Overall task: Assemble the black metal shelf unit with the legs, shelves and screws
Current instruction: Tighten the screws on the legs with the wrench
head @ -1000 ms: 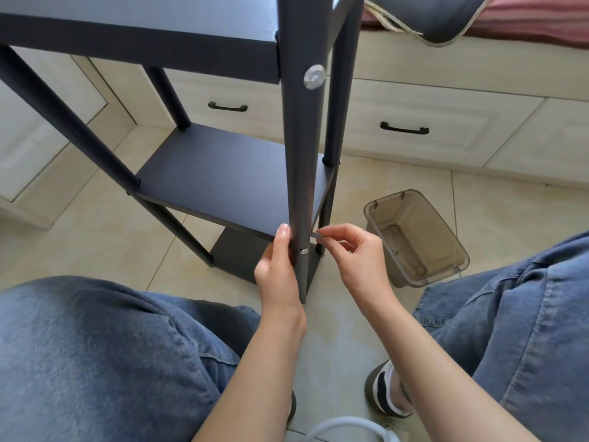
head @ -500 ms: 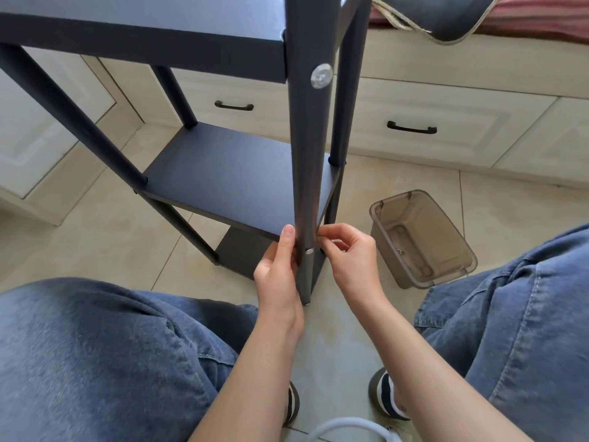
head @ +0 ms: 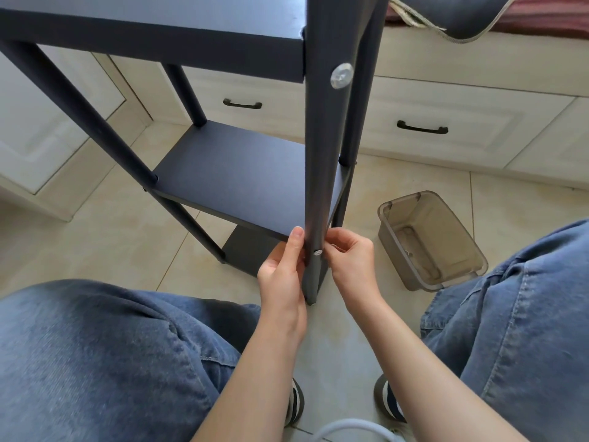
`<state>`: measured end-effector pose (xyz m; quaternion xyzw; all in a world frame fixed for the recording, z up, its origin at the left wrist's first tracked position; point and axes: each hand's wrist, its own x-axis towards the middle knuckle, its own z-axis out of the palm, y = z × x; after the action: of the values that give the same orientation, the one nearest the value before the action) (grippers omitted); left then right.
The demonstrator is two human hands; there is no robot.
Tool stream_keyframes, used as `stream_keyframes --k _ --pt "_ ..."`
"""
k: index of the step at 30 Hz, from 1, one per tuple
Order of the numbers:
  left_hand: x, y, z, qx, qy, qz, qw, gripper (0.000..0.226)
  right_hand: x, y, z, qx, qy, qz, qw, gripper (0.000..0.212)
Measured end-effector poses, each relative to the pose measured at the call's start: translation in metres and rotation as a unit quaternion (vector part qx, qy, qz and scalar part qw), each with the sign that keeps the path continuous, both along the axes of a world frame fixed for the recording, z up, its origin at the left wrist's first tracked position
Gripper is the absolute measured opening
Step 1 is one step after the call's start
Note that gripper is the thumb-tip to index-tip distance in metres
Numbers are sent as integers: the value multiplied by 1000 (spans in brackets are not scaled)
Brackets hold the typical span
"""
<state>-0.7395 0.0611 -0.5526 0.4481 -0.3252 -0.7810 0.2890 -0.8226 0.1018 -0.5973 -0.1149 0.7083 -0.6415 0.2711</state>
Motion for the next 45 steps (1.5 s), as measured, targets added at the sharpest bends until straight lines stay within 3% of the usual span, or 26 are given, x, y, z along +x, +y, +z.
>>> stream_keyframes --k 8,15,29,33,37,42,45 --pt "1 -2 1 10 10 -5 1000 22 -5 -1 3 -30 -68 31 997 9" --pt "0 -4 -3 -4 -4 -4 1000 21 -5 -2 4 -35 -75 45 996 13" --pt "-5 3 -2 -18 -40 15 999 22 -10 16 7 28 53 5 998 15" --pt "-5 5 -1 -64 -110 40 991 29 -11 20 10 54 54 -5 997 9" --pt "-1 10 -2 -185 -193 81 960 40 -11 22 8 84 13 -32 996 8" --pt "4 11 -11 -434 -258 62 861 37 -12 25 14 64 -52 -79 993 9" --pt "6 13 -14 -514 -267 3 815 39 -12 26 21 45 -72 -84 993 14"
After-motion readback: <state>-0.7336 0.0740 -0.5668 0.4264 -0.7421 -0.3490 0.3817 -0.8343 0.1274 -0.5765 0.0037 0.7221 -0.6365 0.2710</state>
